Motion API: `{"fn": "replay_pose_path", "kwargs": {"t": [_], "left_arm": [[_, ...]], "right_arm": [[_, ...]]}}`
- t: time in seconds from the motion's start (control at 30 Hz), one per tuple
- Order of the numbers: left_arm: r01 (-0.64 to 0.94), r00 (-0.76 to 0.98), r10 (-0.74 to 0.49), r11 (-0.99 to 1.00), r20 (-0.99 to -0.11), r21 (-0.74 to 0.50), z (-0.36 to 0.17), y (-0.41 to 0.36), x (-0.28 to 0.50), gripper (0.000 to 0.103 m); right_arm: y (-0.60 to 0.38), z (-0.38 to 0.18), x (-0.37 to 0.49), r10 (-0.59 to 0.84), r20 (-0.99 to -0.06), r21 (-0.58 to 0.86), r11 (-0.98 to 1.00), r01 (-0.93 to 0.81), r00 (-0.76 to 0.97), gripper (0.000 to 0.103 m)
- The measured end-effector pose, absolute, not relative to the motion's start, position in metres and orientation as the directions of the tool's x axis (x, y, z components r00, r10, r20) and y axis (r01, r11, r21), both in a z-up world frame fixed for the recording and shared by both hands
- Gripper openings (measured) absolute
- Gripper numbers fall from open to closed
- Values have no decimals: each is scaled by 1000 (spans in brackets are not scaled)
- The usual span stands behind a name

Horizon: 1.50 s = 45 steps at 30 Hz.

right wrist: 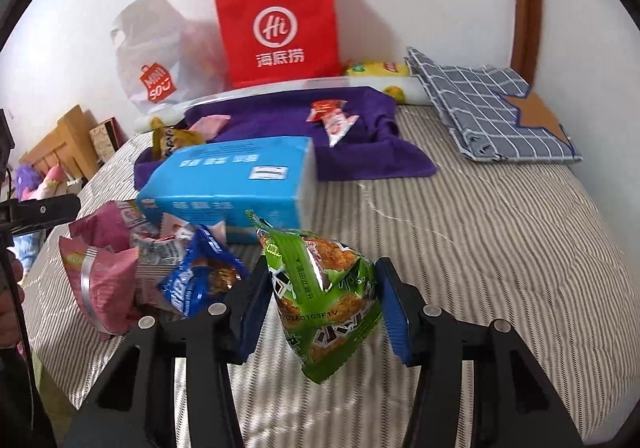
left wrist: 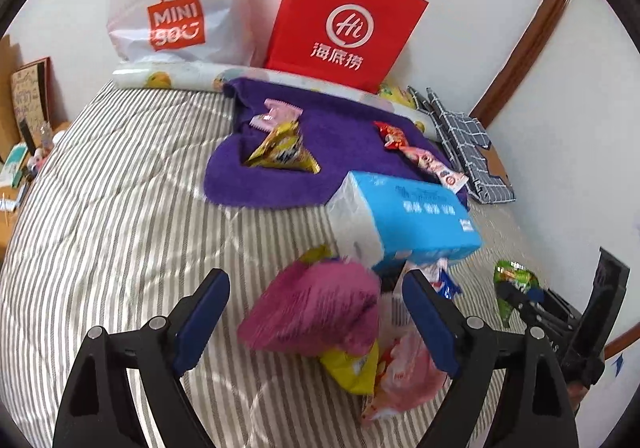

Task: Organize snacks
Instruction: 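Grasp the pink snack bag with the left tool, then carry the green bag with the right tool while the left tool carries the pink bag to the towel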

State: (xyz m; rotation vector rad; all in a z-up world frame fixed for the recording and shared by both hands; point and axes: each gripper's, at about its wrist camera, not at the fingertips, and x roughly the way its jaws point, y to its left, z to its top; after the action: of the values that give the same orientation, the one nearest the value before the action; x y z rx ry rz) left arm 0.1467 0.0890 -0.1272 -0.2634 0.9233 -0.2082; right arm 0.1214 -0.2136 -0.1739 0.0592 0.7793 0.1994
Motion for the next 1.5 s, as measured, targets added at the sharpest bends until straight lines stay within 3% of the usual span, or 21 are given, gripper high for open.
{"fn": "replay_pose_path", "kwargs": {"t": [0.47, 0.57, 0.63, 0.9, 1.1, 1.23, 1.5], "left_arm": [[156, 441, -254, 966, -861, -205, -169, 53, 181, 89], [151, 457, -284, 959, -843, -241, -169, 62, 175, 74], [152, 463, -329, 944, -823, -292, -165, 71, 171, 59], [57, 517, -282, 954, -808, -296, -161, 112, 156, 56], [53, 528, -258, 961, -809, -272, -173, 108, 154, 64], [56, 552, -258, 960, -793, -273, -179, 100, 152, 55], [37, 564, -293, 943, -772, -331, -177, 108, 150, 51]], "right_arm": [[-229, -188, 129, 175, -717, 133, 985, -114, 675, 51], [-229, -191, 132, 172, -723, 131, 985, -111, 669, 51], [-228, -192, 134, 168, -725, 128, 986, -109, 668, 51], [-225, -192, 140, 138, -722, 104, 990, -90, 678, 51], [-215, -201, 146, 88, -727, 43, 996, -83, 681, 51], [-213, -204, 149, 73, -730, 23, 996, -83, 679, 51], [-216, -205, 150, 83, -731, 42, 996, -77, 677, 48]]}}
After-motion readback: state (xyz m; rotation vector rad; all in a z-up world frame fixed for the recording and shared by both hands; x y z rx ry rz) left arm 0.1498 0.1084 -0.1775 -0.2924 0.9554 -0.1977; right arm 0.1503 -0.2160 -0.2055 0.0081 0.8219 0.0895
